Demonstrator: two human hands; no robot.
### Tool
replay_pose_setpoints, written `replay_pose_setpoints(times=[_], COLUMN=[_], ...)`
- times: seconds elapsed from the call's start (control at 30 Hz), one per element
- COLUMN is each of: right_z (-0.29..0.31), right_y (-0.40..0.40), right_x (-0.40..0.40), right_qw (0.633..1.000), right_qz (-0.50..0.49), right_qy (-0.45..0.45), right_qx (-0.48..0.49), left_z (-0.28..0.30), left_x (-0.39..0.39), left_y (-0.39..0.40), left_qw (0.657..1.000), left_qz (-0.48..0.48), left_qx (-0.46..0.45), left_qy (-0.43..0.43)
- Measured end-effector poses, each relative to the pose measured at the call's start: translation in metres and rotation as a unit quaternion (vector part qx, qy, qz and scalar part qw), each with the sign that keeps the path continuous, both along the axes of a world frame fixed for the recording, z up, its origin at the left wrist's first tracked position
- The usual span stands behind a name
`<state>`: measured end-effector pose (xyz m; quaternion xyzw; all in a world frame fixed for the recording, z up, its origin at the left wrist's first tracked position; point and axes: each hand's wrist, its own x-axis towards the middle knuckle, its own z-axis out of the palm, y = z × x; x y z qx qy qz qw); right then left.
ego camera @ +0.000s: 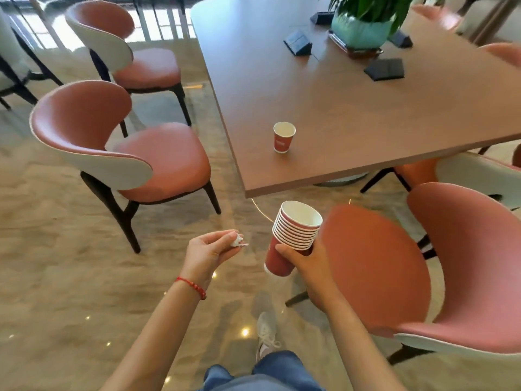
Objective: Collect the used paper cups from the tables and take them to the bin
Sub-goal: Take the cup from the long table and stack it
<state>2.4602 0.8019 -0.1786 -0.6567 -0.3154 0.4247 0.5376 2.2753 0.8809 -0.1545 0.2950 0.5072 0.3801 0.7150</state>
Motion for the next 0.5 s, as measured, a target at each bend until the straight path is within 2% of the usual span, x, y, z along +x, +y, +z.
replay_pose_setpoints(times=[0.3, 0.5], right_z=[0.008, 0.007], right_y=[0.092, 0.145], right_x=[0.074, 0.096], right_qw=[1.0, 1.0], right_qz=[0.01, -0.011], right_qy=[-0.01, -0.009], right_qx=[-0.003, -0.017], left_z=[0.01, 0.01], left_x=[0.07, 0.095], left_y=[0.086, 0.14], left_qw=[1.0, 1.0], left_qz=[0.008, -0.005], left_qx=[0.001, -0.011], left_qy=[0.01, 0.01])
